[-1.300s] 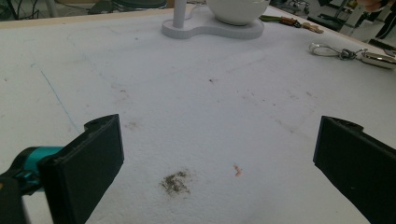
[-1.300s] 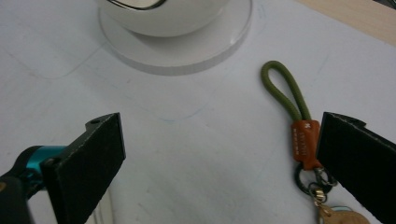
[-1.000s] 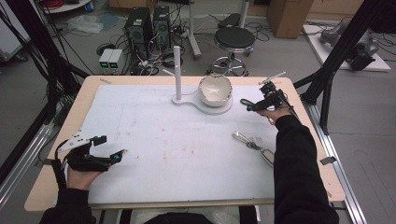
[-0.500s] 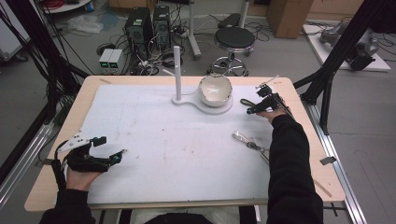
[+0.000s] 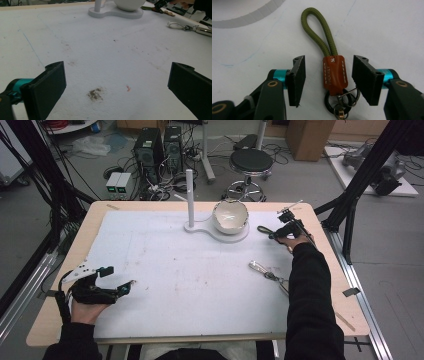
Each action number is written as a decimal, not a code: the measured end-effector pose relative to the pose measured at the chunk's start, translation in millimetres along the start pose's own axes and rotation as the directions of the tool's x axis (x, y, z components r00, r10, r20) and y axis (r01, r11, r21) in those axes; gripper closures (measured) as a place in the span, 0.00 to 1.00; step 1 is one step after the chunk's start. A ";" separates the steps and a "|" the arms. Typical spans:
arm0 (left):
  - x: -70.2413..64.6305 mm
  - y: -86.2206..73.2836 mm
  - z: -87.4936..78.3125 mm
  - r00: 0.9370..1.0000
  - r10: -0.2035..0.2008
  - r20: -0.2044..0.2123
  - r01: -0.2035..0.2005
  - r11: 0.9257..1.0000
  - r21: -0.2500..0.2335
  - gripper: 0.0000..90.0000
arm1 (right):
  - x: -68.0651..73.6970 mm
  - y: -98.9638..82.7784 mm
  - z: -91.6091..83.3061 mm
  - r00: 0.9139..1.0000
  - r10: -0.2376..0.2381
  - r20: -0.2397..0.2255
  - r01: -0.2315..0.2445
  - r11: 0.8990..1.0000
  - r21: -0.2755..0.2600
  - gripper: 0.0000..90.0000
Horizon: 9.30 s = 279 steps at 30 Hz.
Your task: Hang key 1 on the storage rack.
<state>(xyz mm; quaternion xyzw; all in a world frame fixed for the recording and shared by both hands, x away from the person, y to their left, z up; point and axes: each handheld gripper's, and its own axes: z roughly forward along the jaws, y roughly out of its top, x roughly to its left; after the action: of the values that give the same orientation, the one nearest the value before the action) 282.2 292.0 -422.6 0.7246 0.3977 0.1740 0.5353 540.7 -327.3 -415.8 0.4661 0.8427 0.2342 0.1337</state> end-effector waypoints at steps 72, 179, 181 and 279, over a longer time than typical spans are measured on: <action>2.1 1.9 -1.5 1.000 -0.017 -0.001 0.017 0.999 -0.047 0.02 | 74.2 19.9 -102.9 0.984 -0.032 -0.175 -0.035 0.931 -0.364 0.82; 5.8 1.6 -1.0 0.999 -0.013 0.029 0.014 0.998 -0.056 0.02 | 216.6 123.6 -31.1 0.991 -0.096 -0.095 0.059 0.940 -0.336 0.35; 5.5 1.7 -0.4 0.999 -0.014 0.030 0.016 0.998 -0.056 0.02 | 214.7 122.2 -31.1 0.991 -0.089 -0.102 0.050 0.940 -0.338 0.31; 4.9 1.4 0.6 0.999 -0.022 0.026 0.023 0.999 -0.038 0.02 | 143.5 -49.1 -69.9 0.999 -0.006 -0.050 -0.008 0.959 -0.284 0.01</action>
<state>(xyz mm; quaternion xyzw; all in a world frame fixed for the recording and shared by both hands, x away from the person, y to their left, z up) 286.3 295.2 -422.4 0.7120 0.3955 0.1663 0.5558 398.2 -246.9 -382.6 0.4366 0.8032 0.3641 0.1779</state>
